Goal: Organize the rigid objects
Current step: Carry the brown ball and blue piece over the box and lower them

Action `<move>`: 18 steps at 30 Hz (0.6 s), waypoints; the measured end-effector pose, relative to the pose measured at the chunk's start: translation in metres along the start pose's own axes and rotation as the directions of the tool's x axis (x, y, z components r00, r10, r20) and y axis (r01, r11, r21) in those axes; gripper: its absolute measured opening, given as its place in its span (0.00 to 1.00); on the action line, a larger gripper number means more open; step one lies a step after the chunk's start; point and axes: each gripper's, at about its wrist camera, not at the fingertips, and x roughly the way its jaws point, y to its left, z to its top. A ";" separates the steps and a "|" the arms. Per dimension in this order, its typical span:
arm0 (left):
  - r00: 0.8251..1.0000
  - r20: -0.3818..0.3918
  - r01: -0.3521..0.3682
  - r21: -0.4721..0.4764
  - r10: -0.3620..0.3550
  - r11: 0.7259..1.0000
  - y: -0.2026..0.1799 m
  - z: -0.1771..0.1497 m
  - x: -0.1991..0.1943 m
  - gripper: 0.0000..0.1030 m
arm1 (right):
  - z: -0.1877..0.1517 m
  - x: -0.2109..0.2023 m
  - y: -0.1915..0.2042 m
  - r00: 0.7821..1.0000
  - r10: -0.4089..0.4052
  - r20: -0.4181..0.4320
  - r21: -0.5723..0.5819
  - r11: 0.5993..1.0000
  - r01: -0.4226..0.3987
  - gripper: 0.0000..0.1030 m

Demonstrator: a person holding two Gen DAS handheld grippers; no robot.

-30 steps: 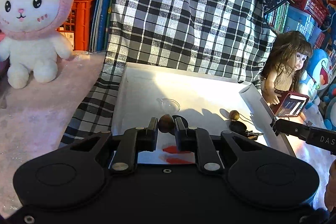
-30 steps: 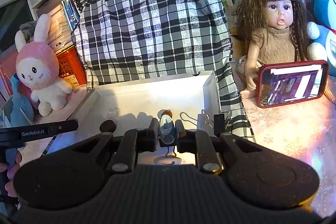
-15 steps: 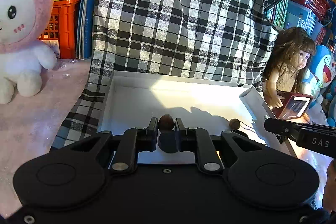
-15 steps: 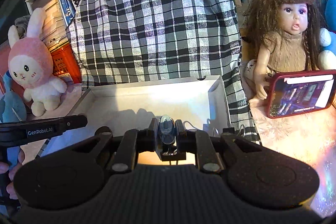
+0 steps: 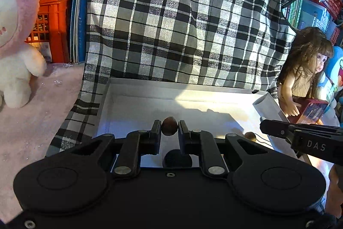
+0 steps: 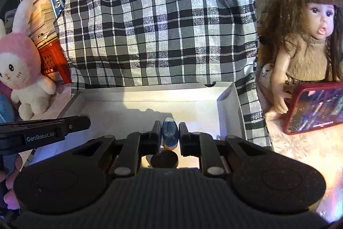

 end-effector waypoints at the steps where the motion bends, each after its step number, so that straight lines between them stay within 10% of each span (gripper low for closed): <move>1: 1.000 -0.001 -0.002 -0.003 0.002 1.000 0.000 0.001 0.003 0.15 | 0.001 0.003 0.000 1.000 -0.003 -0.003 0.001 1.000 0.003 0.20; 18: 1.000 -0.015 0.000 -0.002 0.000 1.000 0.000 -0.001 0.028 0.16 | 0.000 0.034 0.000 0.999 -0.031 -0.024 -0.015 0.999 0.031 0.20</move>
